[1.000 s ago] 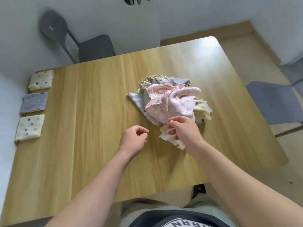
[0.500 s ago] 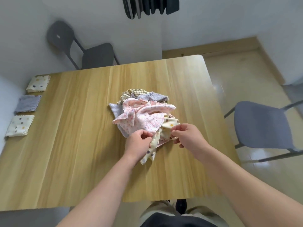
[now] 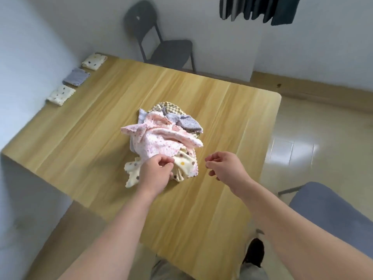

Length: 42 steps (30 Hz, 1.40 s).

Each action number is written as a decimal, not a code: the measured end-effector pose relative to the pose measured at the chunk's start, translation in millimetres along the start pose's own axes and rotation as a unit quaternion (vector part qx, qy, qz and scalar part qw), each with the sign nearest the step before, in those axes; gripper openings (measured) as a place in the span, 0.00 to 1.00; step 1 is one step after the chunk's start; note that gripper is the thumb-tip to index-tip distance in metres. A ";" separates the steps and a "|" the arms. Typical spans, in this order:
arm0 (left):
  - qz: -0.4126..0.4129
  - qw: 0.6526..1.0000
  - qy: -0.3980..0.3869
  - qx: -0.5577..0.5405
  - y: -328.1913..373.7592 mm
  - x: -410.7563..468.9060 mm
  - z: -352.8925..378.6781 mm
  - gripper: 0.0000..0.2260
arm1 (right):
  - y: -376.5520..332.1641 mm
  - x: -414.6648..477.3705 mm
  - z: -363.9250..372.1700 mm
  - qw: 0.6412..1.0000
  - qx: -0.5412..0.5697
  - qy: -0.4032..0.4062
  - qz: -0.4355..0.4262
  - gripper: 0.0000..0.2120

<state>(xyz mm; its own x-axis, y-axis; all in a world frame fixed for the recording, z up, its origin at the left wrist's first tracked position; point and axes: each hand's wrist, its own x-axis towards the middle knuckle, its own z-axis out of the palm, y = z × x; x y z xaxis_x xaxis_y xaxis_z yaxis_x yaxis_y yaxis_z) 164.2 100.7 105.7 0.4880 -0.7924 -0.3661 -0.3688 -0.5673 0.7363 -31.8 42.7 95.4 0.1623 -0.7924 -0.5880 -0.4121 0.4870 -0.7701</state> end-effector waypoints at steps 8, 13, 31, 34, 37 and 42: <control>-0.039 0.995 0.084 -0.029 12.6 -90.9 0.5 0.09 | -19.8 -28.2 -14.2 0.989 -0.098 -0.099 -0.043 0.04; -0.061 0.988 0.114 -0.081 -9.0 -108.7 5.7 0.08 | -14.5 -36.8 -18.4 0.985 -0.132 -0.096 -0.061 0.04; -0.208 0.931 0.249 -0.166 29.7 -20.4 76.4 0.07 | -68.7 119.0 -20.7 0.908 -0.288 -0.267 -0.143 0.05; -0.238 0.912 0.287 -0.170 47.8 2.6 86.9 0.08 | -82.1 148.3 -27.7 0.876 -0.332 -0.307 -0.166 0.04; -0.249 0.909 0.293 -0.158 63.1 18.7 95.6 0.07 | -91.5 168.3 -34.3 0.863 -0.338 -0.334 -0.173 0.04; -0.266 0.901 0.309 -0.149 75.8 37.7 105.2 0.08 | -100.9 192.4 -36.6 0.855 -0.329 -0.361 -0.175 0.05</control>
<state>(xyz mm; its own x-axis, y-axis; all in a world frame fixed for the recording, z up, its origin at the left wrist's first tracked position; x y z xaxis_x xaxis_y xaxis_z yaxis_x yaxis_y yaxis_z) 71.4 4.3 87.8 0.9144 -0.0981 -0.3928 0.2309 -0.6706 0.7050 8.2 -172.3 69.0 0.7921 -0.2990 -0.5322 -0.6015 -0.2339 -0.7638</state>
